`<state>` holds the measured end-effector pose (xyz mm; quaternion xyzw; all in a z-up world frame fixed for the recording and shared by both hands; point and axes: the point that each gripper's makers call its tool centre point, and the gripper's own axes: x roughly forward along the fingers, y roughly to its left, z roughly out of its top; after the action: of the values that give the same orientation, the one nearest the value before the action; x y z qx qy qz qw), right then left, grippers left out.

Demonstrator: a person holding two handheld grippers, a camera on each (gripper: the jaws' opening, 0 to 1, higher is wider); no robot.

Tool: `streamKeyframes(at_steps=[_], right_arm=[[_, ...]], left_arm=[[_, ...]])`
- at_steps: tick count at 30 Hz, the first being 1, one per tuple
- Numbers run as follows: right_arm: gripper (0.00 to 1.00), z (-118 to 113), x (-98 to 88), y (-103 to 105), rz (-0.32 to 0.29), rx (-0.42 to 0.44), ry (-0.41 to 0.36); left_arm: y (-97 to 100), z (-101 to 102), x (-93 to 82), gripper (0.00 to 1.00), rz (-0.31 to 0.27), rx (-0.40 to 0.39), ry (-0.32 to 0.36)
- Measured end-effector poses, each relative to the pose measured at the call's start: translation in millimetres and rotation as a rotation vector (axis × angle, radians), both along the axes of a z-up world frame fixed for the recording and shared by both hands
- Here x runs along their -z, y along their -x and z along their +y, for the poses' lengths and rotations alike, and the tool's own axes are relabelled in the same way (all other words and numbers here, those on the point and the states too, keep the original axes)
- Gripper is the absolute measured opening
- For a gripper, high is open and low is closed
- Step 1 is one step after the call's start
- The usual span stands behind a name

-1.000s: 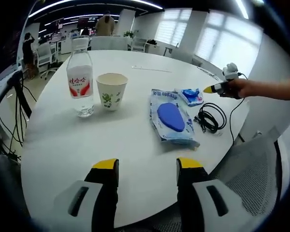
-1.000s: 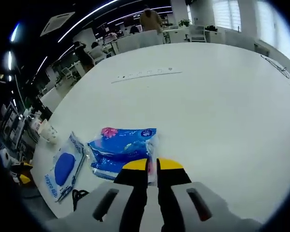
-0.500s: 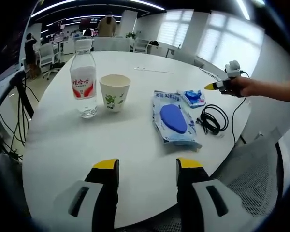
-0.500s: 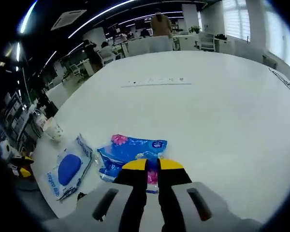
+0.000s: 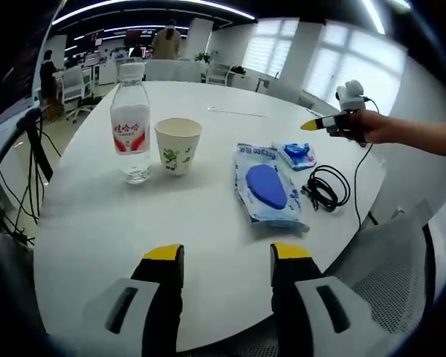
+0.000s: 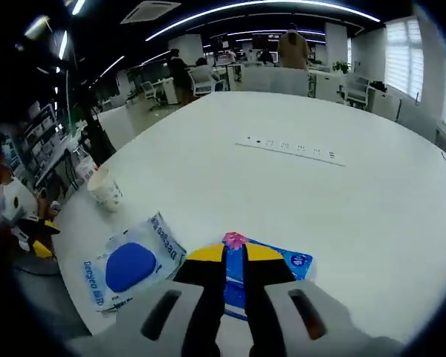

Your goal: Arrange the tabletop items into an orderly group along one side of the table until the central work area is clear of visible clutter.

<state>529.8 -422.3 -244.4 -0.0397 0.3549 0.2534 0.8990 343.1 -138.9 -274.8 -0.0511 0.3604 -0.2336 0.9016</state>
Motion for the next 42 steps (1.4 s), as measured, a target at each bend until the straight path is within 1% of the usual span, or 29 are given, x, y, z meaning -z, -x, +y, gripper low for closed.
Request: streamKeyframes(at_steps=[4,12,14,16,18,20,21,23,25,28,31,33,35,38,40,41,42], right_arm=[[0.07,21,7.6,3,0.016,-0.055,0.009],[0.08,46,18.2,9,0.047,-0.11,0.018],[0.08,50,22.6,7,0.054,-0.127,0.024],[0.09,53,32.9,5,0.074,-0.171,0.052],[0.11,56,42.9,7,0.097,-0.228,0.099],[0.13,60,46.7,4,0.091,-0.263,0.123],[0.13,62,47.6,2,0.09,-0.273,0.123],[0.14,67,52.4,-1,0.104,-0.301,0.124],[0.16,69,59.2,-3,0.124,-0.342,0.149],[0.19,76,63.1,-2,0.136,-0.391,0.189],[0.17,83,68.2,-4,0.146,-0.443,0.213],[0.17,84,74.0,-1,0.165,-0.485,0.266],[0.18,88,79.8,-1,0.179,-0.514,0.285],[0.18,95,83.5,1,0.182,-0.55,0.3],[0.19,94,87.8,1,0.177,-0.567,0.339],[0.17,92,88.9,0,0.173,-0.572,0.354],[0.12,91,88.4,-3,0.158,-0.565,0.361]], left_arm=[[-1.3,2,-1.5,0.46,-0.007,-0.014,0.008],[0.0,1,-1.8,0.46,-0.008,-0.02,0.019],[0.3,0,-1.7,0.46,-0.007,-0.02,0.023],[0.6,0,-1.3,0.45,-0.005,-0.017,0.023],[0.4,-1,-0.7,0.46,-0.004,-0.014,0.026],[0.6,-2,-1.2,0.45,-0.005,-0.01,0.029],[0.8,-3,-1.4,0.45,-0.005,-0.008,0.032],[1.1,-3,-1.7,0.45,-0.006,-0.006,0.034],[1.0,-4,-1.8,0.45,-0.006,-0.004,0.036],[0.6,-4,-2.2,0.45,-0.009,-0.005,0.039],[0.3,-3,-2.5,0.45,-0.009,-0.007,0.04],[0.0,-3,-2.8,0.45,-0.009,-0.01,0.042],[-0.2,-2,-3.2,0.45,-0.011,-0.013,0.043],[0.0,-1,-3.1,0.45,-0.007,-0.013,0.042],[0.2,-1,-2.8,0.45,-0.003,-0.009,0.041],[0.3,-1,-2.6,0.45,-0.002,-0.007,0.04],[0.4,-2,-2.7,0.45,-0.001,-0.004,0.041]])
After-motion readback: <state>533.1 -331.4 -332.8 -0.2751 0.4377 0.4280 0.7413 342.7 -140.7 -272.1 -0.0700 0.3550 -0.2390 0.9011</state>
